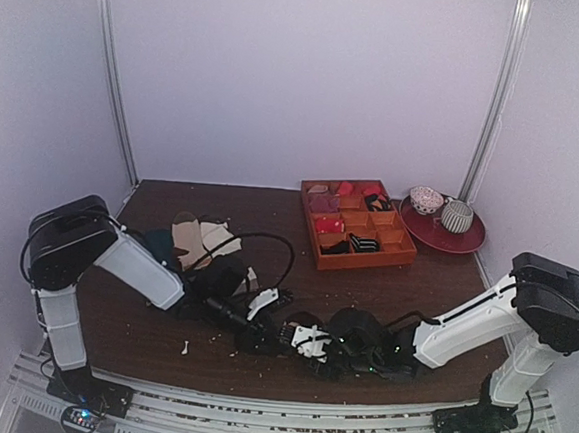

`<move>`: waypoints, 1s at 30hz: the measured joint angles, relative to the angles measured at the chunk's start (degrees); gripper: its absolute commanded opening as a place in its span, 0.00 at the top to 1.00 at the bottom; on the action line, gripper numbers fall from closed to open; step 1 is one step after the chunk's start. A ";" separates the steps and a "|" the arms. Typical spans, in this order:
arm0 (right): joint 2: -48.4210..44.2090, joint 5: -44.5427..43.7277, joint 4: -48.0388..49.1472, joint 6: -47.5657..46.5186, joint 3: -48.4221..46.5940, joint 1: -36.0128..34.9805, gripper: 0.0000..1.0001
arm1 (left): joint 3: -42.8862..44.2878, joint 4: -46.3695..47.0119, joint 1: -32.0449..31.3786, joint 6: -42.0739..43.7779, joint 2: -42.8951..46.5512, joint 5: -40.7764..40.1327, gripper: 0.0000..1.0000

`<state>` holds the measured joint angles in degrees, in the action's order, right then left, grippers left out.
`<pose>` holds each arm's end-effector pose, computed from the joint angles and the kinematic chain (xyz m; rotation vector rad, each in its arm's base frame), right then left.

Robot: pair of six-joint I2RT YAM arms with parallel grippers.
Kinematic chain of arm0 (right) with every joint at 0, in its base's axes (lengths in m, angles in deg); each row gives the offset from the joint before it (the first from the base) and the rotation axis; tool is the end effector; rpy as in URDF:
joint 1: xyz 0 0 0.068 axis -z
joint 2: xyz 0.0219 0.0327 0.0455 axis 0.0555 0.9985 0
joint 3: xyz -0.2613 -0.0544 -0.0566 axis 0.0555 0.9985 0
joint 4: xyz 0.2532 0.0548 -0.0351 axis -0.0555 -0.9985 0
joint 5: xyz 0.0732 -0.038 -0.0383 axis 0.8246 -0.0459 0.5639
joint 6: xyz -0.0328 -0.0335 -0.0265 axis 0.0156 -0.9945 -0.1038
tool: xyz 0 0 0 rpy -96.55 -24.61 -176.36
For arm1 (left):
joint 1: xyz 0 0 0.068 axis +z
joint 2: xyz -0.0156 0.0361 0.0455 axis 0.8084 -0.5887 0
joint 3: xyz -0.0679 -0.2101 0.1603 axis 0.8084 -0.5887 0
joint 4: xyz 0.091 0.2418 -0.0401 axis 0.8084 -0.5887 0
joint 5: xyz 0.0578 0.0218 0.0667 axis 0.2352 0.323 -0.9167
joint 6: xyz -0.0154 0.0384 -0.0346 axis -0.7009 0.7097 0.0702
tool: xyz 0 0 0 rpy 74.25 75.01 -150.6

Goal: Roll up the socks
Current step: Roll a pair of socks at the center of the board.

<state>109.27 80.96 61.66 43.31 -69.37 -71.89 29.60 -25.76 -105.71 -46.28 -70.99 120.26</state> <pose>0.1143 0.2901 0.1274 -1.4710 1.6420 0.4900 0.1902 -0.2789 0.0996 1.2679 2.1488 -1.3146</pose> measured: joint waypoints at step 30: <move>8.22 44.35 -1.53 23.98 -6.23 16.50 0.79 | -20.39 35.56 -2.08 8.46 6.32 -8.20 0.29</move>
<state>117.49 125.30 60.13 67.28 -75.60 -55.39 9.20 9.80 -107.78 -37.82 -64.67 112.06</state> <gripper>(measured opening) 0.205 0.714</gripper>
